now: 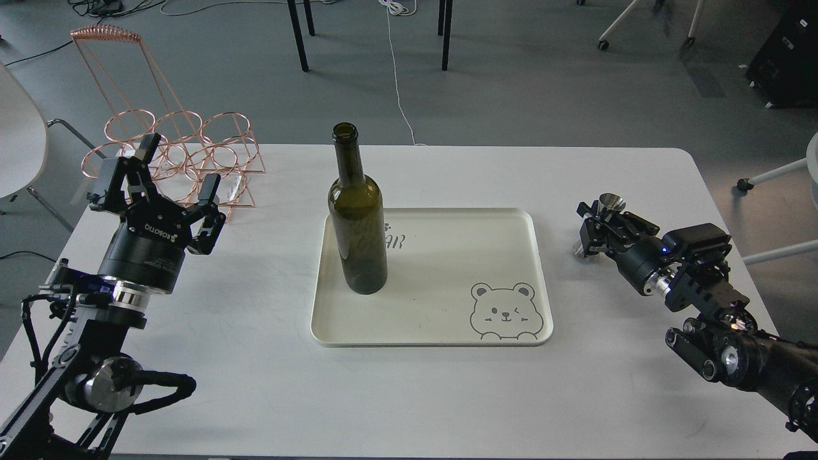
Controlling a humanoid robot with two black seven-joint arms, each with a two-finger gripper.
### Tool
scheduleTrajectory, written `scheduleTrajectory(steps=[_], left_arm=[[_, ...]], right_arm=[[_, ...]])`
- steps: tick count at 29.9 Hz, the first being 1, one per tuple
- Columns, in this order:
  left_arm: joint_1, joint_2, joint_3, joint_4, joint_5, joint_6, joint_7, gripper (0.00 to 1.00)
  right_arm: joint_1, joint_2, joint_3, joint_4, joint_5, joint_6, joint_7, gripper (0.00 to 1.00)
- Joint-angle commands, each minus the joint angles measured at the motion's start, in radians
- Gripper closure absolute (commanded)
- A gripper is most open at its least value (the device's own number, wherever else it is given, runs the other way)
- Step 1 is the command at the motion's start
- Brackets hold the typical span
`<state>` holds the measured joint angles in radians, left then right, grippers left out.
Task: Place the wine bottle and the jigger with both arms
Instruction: 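Carry the jigger off the tray and set it on the table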
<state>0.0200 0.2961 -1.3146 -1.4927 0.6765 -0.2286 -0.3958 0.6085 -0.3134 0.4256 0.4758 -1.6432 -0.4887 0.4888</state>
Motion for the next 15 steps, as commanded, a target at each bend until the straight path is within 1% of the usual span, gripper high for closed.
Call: scheduleTrajectory(steps=[1,6,9,15], left_arm=[[0.000,0.000,0.000,0.000,0.000,0.000,0.000,0.02],[0.000,-0.006,0.000,0.000,0.000,0.000,0.000,0.02],[0.002,-0.008,0.000,0.000,0.000,0.000,0.000,0.02],[0.002,-0.008,0.000,-0.001,0.000,0.000,0.000,0.02]], right_arm=[[-0.013,-0.064,-0.027,0.062,0.000,0.000,0.000,0.07],[-0.050,-0.116,-0.041,0.124,0.000,0.000,0.000,0.06],[-0.085,-0.174,-0.042,0.178,0.000,0.000,0.000,0.06],[-0.174,-0.311,-0.042,0.334,0.000,0.000,0.000,0.06]])
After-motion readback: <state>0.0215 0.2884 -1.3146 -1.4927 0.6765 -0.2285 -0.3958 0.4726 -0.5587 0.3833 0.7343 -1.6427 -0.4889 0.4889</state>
